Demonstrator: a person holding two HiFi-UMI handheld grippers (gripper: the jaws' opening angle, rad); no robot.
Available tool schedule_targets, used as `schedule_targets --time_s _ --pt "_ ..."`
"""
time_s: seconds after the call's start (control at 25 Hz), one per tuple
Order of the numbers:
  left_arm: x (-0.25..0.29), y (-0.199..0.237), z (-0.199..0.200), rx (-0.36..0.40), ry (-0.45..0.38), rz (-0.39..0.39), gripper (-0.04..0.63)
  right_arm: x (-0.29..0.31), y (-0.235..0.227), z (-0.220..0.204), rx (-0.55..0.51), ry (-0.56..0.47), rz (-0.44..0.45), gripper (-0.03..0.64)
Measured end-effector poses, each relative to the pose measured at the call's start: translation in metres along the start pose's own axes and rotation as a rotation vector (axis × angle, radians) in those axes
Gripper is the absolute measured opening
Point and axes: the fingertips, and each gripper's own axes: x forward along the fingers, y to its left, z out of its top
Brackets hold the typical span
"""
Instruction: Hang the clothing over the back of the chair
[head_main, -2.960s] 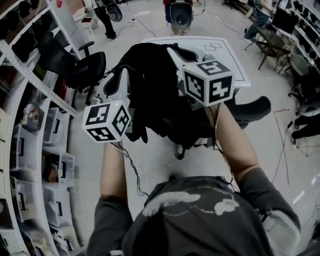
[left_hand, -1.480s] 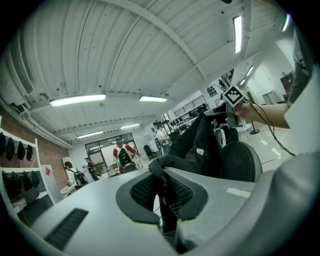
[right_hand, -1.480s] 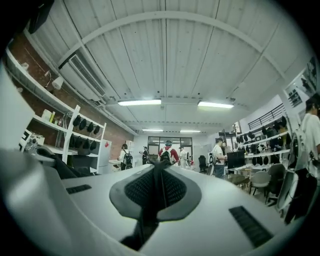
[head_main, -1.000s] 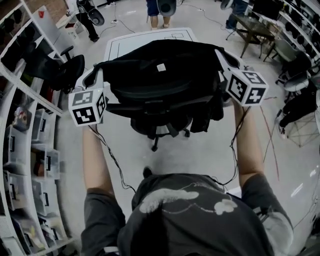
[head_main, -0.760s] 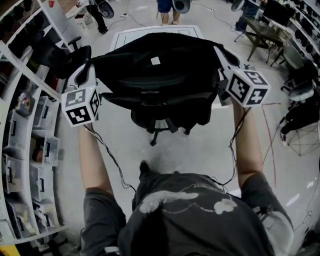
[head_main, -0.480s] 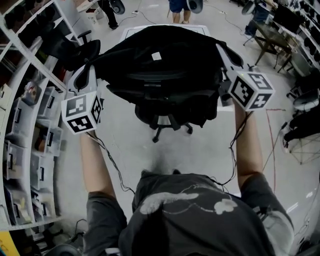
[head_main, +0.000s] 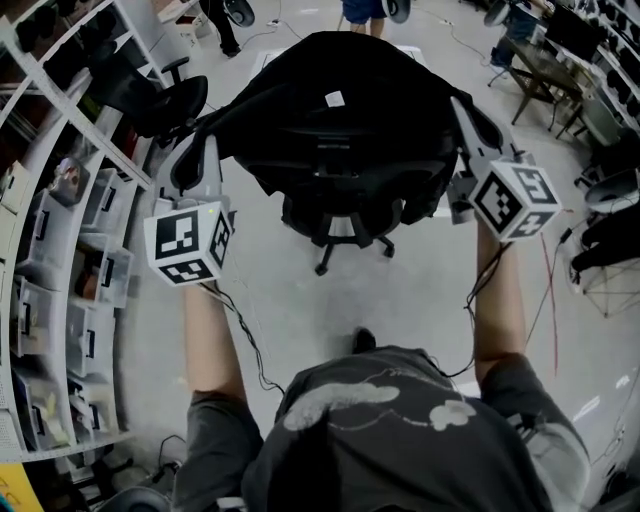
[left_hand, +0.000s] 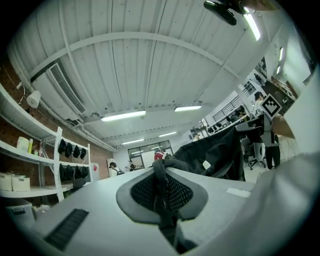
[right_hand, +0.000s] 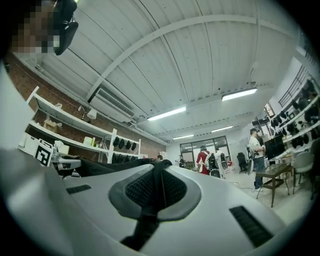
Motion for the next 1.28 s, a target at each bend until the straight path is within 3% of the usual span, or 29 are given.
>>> schedule_targets --time_s 0.28,0.72,0.96,1.28 --pt "-0.051 -0.004 0.016 0.002 -0.049 -0.077 0.000 -0.051 0.049 0.011 -0.030 -0.011 -0.058 -0.005" --pt "-0.126 -0.026 -0.003 -0.067 -0.040 -0.158 0.000 -0.124 0.099 -0.014 -0.028 0.045 -0.108 -0.005" --pt "-0.155 -0.036 -0.030 -0.107 0.003 -0.168 0.000 -0.152 0.112 -0.040 -0.015 0.091 -0.132 -0.004" --pt "-0.162 -0.058 -0.067 -0.096 0.099 -0.202 0.002 -0.164 0.116 -0.071 -0.007 0.167 -0.176 -0.003"
